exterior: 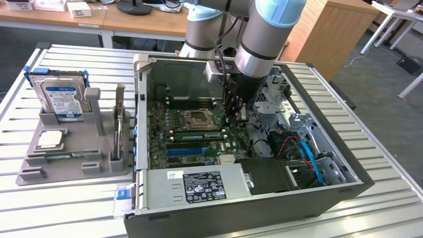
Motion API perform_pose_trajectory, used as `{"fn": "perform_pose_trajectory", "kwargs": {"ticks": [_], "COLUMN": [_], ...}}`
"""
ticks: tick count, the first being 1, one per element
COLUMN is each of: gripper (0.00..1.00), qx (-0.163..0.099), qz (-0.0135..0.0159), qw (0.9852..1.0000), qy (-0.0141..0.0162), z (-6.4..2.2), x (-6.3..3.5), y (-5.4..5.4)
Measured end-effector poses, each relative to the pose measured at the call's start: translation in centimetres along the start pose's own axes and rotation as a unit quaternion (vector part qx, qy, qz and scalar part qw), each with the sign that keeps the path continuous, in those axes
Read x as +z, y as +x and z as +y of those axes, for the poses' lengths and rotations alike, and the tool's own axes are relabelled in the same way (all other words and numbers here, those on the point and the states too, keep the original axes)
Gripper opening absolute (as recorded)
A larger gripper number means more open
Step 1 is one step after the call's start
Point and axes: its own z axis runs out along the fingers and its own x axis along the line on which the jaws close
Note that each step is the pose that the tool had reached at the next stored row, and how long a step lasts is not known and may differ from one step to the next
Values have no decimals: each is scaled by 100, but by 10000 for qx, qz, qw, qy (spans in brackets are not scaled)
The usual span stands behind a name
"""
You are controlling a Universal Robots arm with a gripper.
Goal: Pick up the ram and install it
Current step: 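Press down the ram until it locks into place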
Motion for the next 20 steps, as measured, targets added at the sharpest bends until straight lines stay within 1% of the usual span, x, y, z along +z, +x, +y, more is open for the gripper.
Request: {"fn": "perform_pose_trajectory", "kwargs": {"ticks": [11, 16, 20], "gripper": [11, 11, 11], "qx": [0, 0, 0], "qz": [0, 1, 0], "qw": [10000, 10000, 10000], "qy": [8, 8, 8], "z": [-6, -6, -7], "x": [132, 138, 172], "y": [5, 5, 6]}}
